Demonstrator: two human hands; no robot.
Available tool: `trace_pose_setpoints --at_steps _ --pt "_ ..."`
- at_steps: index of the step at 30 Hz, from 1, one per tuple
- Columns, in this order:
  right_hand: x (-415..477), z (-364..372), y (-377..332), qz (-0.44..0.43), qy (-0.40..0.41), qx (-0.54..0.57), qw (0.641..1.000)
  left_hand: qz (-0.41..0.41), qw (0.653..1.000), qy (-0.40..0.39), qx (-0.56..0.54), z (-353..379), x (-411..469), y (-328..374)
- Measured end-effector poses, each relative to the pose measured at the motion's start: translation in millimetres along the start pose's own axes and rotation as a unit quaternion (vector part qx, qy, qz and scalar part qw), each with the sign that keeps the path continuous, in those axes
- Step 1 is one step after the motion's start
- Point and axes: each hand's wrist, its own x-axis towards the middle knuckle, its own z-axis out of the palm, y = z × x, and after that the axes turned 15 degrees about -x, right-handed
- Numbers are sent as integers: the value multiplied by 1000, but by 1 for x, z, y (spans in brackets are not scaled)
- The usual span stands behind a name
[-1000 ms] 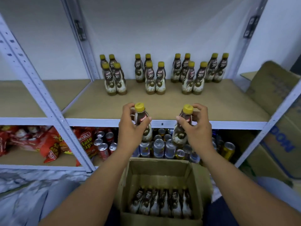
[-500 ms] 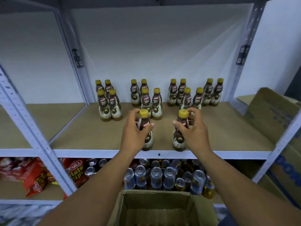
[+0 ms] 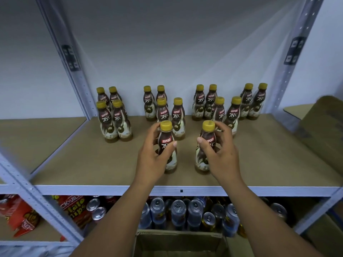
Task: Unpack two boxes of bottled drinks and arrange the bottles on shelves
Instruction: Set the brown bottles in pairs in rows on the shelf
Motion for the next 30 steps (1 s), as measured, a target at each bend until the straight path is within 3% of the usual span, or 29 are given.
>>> trace_pose_setpoints --at_steps 6,11,19,30 --pt "5 5 2 22 -6 48 999 2 999 21 -34 5 2 -6" --pt "-6 5 13 26 2 -6 1000 -24 996 57 -58 5 -5 -12" --pt "-8 11 30 3 -3 -89 996 -27 998 55 5 6 -8 -31" --pt "-6 13 34 1 -7 -60 998 -37 998 47 -14 6 -7 -42"
